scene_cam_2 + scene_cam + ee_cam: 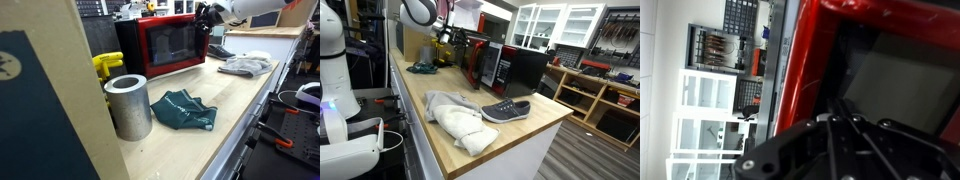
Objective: Close the completely
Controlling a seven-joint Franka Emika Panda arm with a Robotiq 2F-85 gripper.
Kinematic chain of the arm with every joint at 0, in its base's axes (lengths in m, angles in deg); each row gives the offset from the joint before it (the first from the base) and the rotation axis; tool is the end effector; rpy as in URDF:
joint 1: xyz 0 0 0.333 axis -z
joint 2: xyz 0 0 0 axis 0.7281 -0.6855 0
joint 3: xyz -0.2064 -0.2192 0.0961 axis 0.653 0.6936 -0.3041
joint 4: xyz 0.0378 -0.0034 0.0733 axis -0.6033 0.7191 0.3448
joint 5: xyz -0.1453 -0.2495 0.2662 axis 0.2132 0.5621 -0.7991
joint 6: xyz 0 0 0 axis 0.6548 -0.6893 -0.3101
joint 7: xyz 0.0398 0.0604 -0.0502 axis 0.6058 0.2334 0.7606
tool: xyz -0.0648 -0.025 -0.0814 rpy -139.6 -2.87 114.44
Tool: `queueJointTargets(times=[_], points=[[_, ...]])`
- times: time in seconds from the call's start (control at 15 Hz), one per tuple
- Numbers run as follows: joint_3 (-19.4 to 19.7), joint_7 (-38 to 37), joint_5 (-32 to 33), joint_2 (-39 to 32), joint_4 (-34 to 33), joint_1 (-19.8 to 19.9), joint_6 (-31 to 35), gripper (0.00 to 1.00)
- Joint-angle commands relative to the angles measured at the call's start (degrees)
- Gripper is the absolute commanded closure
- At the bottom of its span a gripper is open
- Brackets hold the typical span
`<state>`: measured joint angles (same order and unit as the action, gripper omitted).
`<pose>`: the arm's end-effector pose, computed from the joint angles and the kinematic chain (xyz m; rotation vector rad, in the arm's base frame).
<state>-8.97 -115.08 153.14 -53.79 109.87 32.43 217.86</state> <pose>0.4155 0.0266 0.3663 1.3166 1.3447 0.7802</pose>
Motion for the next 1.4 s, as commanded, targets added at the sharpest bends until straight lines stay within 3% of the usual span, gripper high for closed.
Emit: queueJointTargets(times=[0.0,0.73,0.8,1.33], points=[[3.0,0.36,0.0,-4.73,-6.59,-4.4,0.97,1.0],[10.78,0.32,0.01,-13.11,-15.95,-7.29,1.74,1.0],[3.43,-0.57,0.01,-13.91,-16.75,0.18,2.55,1.0],[-4.36,0.17,-0.19,-17.13,-20.45,8.15,1.95,1.0]])
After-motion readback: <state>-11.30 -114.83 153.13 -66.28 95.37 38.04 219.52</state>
